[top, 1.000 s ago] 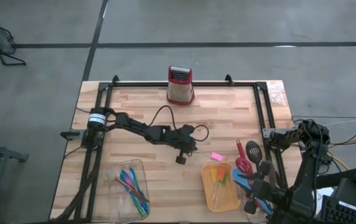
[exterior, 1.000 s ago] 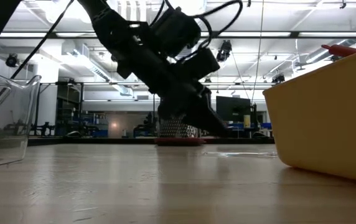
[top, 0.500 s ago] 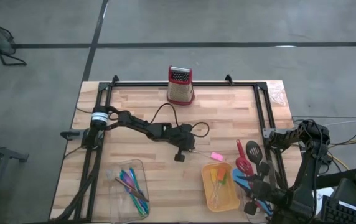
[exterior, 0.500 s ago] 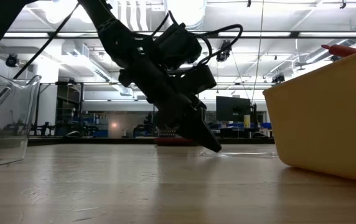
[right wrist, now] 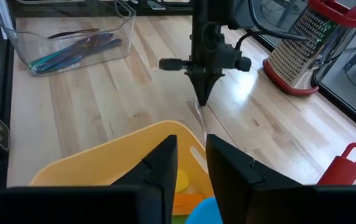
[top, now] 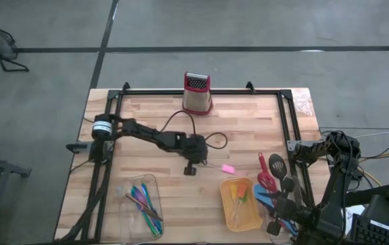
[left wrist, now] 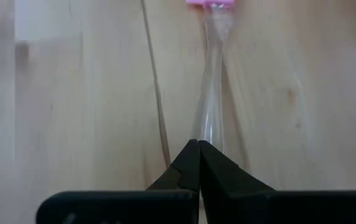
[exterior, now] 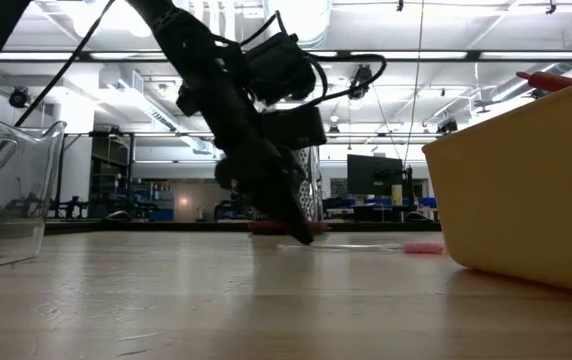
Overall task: Pick & Place Kitchen Items
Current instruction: Put the pink spatula into the yellow bin
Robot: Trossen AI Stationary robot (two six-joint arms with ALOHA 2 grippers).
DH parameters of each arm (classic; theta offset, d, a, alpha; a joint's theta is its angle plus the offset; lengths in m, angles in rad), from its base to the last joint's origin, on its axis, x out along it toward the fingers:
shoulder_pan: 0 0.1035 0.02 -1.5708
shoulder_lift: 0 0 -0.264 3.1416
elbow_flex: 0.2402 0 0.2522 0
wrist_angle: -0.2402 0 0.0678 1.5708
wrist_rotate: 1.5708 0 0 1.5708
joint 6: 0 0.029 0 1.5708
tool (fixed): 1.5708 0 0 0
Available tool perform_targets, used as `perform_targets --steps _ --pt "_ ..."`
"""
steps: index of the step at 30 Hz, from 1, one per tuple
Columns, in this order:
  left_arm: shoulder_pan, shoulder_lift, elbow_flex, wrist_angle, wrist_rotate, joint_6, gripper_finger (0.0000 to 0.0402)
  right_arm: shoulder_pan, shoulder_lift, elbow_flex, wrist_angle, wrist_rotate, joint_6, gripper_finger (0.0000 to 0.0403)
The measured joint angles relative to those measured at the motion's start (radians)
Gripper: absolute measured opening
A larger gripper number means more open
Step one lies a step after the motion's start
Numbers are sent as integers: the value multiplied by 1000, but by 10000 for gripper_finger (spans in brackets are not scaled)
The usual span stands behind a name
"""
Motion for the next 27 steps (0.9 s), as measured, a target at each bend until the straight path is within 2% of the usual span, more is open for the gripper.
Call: perform_targets --steps 3,12,17,21,24,27 --pt "0 -25 0 -65 -2 -16 3 0 0 0 2 0 -1 94" --pt "2 -181 -13 -455 0 -39 6 0 0 0 5 0 -1 105" --pt "-3 -316 -7 -417 4 -43 13 0 0 0 5 0 -2 92" --pt "-22 -364 -9 -336 12 -33 30 0 0 0 5 0 -2 76" --pt "-43 -371 -7 -239 36 -28 60 0 0 0 5 0 -5 67" --pt "-64 -337 -6 -189 51 -11 109 0 0 0 5 0 -6 61"
